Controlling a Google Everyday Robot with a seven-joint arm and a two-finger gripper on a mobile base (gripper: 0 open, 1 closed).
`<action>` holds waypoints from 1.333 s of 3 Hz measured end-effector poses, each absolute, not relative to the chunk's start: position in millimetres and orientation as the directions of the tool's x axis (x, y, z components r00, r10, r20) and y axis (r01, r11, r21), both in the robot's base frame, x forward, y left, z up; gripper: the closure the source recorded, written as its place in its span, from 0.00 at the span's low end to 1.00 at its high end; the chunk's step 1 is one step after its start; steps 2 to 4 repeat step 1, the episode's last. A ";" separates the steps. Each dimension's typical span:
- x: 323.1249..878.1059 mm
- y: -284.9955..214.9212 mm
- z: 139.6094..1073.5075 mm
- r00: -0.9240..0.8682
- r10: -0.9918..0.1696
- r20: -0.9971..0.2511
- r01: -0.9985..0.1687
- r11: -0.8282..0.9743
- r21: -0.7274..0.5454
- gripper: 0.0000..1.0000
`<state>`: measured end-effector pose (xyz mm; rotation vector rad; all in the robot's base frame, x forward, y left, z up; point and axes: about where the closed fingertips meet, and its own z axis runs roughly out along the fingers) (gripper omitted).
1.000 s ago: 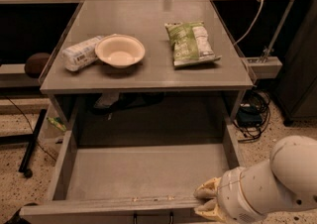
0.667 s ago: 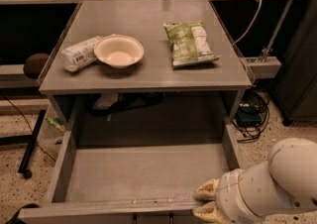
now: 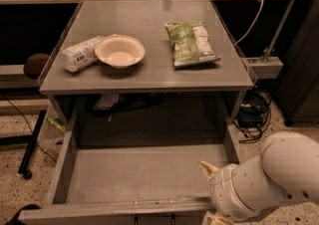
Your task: Open top drawer
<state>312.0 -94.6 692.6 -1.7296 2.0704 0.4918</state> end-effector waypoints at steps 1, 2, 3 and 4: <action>313.9 -93.9 693.3 -0.154 -0.845 -0.512 -0.985 0.174 0.010 0.00; 313.9 -93.9 693.3 -0.154 -0.845 -0.512 -0.985 0.174 0.010 0.00; 313.9 -93.9 693.3 -0.154 -0.845 -0.512 -0.985 0.174 0.010 0.00; 313.9 -93.9 693.3 -0.154 -0.845 -0.512 -0.985 0.174 0.010 0.00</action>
Offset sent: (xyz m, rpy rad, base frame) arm 0.0000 0.0000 0.0000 0.0000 0.0000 0.0000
